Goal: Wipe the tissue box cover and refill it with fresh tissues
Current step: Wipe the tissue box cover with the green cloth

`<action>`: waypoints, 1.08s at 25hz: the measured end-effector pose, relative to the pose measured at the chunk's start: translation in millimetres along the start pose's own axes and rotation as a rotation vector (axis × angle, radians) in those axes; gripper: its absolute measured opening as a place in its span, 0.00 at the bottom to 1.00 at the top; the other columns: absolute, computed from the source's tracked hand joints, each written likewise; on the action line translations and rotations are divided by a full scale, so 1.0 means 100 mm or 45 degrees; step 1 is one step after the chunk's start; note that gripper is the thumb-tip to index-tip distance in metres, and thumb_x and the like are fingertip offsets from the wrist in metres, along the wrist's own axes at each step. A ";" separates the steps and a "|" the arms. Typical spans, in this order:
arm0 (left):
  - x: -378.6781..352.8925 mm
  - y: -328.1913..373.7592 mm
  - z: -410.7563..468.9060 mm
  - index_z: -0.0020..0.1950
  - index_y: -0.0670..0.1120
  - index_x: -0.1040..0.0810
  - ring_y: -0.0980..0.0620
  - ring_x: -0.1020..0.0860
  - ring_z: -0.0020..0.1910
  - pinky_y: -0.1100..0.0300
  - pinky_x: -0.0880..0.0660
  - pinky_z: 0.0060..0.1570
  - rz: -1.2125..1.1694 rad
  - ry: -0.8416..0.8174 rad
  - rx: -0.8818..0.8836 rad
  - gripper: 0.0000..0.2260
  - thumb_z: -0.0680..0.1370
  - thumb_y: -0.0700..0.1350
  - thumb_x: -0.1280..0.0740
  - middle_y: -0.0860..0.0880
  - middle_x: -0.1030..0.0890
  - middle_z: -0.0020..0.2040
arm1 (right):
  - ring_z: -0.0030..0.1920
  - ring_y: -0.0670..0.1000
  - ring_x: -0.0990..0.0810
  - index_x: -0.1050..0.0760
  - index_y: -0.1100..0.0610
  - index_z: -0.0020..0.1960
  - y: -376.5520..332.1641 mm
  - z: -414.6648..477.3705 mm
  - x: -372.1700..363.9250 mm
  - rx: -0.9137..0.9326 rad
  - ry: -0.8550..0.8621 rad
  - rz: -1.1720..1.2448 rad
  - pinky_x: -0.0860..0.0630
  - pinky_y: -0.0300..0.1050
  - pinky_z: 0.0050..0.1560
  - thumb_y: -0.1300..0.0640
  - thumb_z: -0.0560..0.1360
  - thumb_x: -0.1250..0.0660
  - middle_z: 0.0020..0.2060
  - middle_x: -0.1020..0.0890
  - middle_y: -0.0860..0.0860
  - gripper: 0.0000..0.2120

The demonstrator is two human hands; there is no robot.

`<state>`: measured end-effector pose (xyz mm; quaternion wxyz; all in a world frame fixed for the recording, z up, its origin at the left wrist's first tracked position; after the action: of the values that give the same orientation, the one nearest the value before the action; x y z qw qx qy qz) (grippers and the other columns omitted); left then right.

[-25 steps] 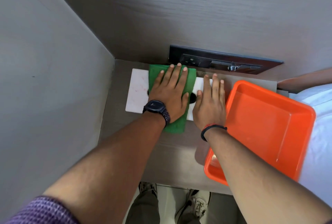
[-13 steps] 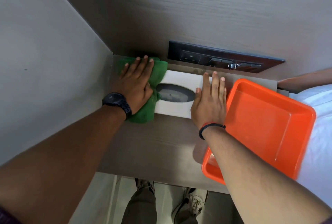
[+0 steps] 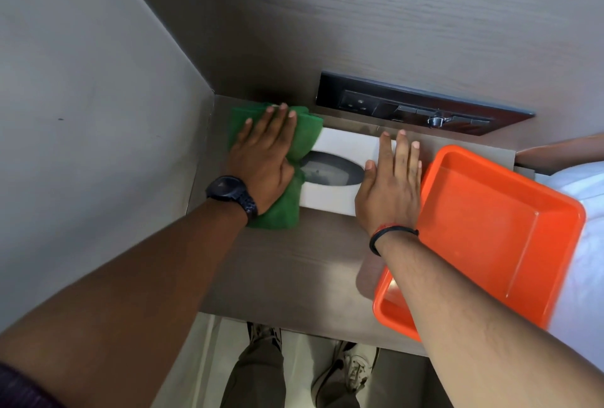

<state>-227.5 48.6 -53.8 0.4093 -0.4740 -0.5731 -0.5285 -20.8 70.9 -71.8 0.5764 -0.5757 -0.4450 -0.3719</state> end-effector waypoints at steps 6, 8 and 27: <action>0.02 -0.13 -0.05 0.75 0.39 0.48 0.41 0.46 0.74 0.44 0.49 0.71 -0.121 0.043 0.125 0.32 0.71 0.42 0.45 0.40 0.42 0.75 | 0.78 0.59 0.48 0.43 0.55 0.77 -0.01 0.00 0.01 0.003 0.007 0.009 0.48 0.56 0.76 0.54 0.81 0.49 0.78 0.43 0.56 0.24; -0.02 0.04 -0.03 0.75 0.39 0.46 0.40 0.46 0.74 0.44 0.50 0.71 -0.086 0.051 0.108 0.33 0.70 0.42 0.44 0.40 0.41 0.75 | 0.78 0.59 0.48 0.43 0.55 0.77 -0.01 0.00 0.01 0.009 0.006 0.008 0.48 0.56 0.76 0.54 0.81 0.49 0.78 0.43 0.56 0.24; 0.15 -0.28 -0.39 0.62 0.42 0.24 0.36 0.26 0.49 0.51 0.29 0.44 -0.404 0.273 0.545 0.20 0.72 0.46 0.28 0.37 0.21 0.51 | 0.54 0.59 0.20 0.27 0.57 0.58 -1.14 0.05 0.09 -0.279 -0.431 0.624 0.29 0.42 0.48 0.55 0.71 0.28 0.51 0.17 0.56 0.18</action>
<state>-259.1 11.3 -41.0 0.4705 -0.2224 -0.6921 -0.5001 -125.7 69.3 -25.5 0.5012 -0.7781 -0.3399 -0.1667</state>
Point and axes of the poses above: each hand's wrist, its own z-axis towards the middle knuckle, its own x-axis out of the back of the hand, y = z × x, the point moved 3 cm from there along z, towards the middle knuckle
